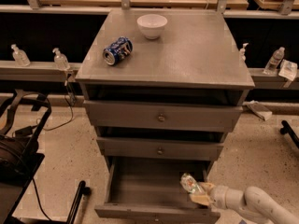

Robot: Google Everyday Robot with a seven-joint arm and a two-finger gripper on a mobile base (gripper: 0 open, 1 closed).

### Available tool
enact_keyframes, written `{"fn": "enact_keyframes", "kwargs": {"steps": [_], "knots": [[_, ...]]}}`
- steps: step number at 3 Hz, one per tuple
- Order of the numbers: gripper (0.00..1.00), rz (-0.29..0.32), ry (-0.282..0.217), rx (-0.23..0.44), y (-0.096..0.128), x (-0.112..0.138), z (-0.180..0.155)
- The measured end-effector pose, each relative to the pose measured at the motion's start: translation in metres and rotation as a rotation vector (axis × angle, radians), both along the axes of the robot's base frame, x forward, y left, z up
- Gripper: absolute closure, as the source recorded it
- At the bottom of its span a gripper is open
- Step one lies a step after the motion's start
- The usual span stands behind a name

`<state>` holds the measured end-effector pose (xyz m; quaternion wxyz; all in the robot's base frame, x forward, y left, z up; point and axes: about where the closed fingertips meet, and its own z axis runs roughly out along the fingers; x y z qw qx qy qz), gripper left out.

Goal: Pick 7up can from bottom drawer and place on counter

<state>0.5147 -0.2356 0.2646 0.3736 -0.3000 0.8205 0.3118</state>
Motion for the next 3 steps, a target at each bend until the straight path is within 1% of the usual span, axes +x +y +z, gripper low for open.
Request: {"fn": "enact_keyframes", "kwargs": {"steps": [1, 2, 3], "knots": [[1.0, 0.045, -0.111, 0.034, -0.04, -0.053, 0.075], [1.0, 0.107, -0.276, 0.045, -0.065, -0.074, 0.148], [1.0, 0.088, -0.447, -0.015, -0.09, -0.082, 0.241]]}}
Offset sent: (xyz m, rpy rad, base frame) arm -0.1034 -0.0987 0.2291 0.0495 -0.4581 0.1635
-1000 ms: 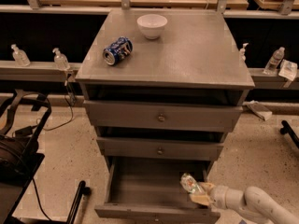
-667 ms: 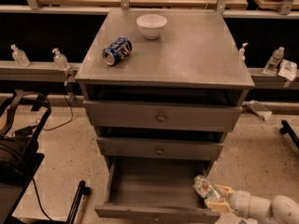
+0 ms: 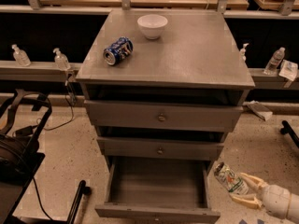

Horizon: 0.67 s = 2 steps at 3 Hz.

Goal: Pick 7up can from bottom drawer and place on counter

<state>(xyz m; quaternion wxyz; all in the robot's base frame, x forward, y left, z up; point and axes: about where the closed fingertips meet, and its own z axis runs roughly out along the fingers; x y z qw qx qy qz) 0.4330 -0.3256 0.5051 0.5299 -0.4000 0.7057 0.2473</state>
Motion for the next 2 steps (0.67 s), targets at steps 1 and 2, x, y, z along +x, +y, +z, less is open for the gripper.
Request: {"fn": "enact_keyframes", "kwargs": {"steps": [1, 2], "knots": [[1.0, -0.069, -0.148, -0.05, 0.001, 0.019, 0.112], [1.0, -0.167, -0.238, -0.099, 0.018, 0.063, 0.193]]}}
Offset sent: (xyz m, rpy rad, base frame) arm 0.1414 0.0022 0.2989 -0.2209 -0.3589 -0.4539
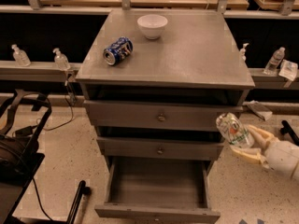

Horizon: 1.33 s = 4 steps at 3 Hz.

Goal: Pick 7up can from bottom drawer and place on counter

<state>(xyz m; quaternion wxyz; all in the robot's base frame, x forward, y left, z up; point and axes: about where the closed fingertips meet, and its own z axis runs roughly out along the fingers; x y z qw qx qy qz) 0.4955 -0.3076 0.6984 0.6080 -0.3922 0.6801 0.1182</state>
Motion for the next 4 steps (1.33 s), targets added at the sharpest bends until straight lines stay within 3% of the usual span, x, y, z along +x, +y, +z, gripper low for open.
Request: {"fn": "enact_keyframes", "kwargs": {"steps": [1, 2, 3, 4], "knots": [[1.0, -0.151, -0.048, -0.063, 0.003, 0.076, 0.074], [1.0, -0.197, -0.089, -0.074, 0.009, 0.126, 0.146], [1.0, -0.176, -0.114, -0.098, 0.024, 0.119, 0.249], [1.0, -0.168, -0.1, -0.165, 0.045, 0.127, 0.312]]}}
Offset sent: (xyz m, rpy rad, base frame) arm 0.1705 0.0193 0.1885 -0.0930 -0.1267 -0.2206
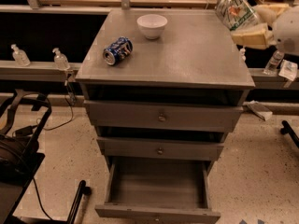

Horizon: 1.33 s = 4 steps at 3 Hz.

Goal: Pick 7up can from bottom drawer and place on counter

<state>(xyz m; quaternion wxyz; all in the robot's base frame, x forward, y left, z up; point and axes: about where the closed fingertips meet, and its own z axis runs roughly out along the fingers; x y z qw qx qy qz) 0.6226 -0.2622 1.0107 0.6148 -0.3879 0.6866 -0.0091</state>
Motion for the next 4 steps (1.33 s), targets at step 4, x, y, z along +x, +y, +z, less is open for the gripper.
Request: {"fn": "enact_keyframes", "kwargs": {"steps": [4], "knots": [[0.85, 0.077, 0.262, 0.269, 0.063, 0.186, -0.204]]}}
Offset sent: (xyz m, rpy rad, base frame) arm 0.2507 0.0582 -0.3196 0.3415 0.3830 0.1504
